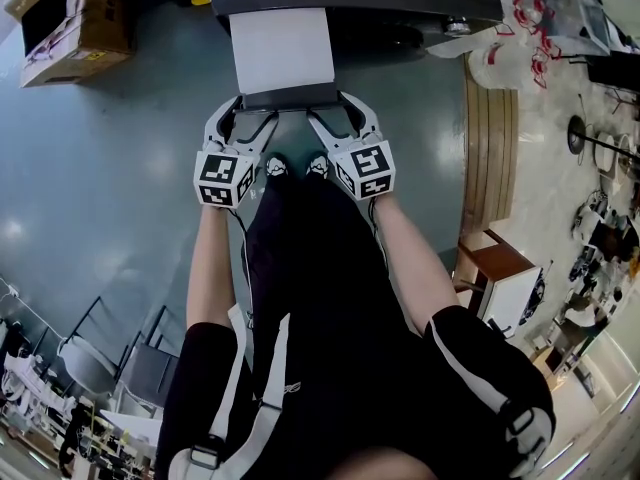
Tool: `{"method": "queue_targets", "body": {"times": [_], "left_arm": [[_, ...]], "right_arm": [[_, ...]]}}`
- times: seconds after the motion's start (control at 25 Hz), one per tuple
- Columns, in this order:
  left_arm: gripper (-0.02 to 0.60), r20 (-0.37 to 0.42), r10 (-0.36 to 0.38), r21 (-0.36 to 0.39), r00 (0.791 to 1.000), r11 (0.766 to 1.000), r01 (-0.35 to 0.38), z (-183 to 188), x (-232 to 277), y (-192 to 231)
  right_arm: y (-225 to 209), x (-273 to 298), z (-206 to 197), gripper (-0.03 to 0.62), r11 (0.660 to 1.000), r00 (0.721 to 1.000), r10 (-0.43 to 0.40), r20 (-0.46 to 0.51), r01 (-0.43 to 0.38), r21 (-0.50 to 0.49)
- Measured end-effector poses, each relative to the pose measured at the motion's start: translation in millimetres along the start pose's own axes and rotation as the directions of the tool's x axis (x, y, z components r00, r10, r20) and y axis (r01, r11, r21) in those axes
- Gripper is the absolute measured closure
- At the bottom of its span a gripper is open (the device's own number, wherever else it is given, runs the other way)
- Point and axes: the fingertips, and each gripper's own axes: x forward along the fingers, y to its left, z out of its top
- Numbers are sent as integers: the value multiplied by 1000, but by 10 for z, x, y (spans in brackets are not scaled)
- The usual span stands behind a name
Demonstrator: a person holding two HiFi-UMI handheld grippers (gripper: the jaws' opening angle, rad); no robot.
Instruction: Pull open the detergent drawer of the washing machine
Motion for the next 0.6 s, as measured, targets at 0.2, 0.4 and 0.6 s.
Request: {"method": "queue_targets", "body": {"times": [0.2,0.4,0.6], "left_arm": [[259,1,-2,-2,1000,1000,2,-34,-43,-49],[259,5,-4,-4,1000,1000,4,-46,-69,-75],[259,-2,-5,-5,1000,1000,5,-84,-83,-122]], "right_arm": [[34,-51,-39,322,1000,1000,-10,0,10,-3],[55,-81,-54,321,1000,1000,-11,-2,11,-3],[64,-121,-99,319,1000,1000,-11,-6,11,0]]}}
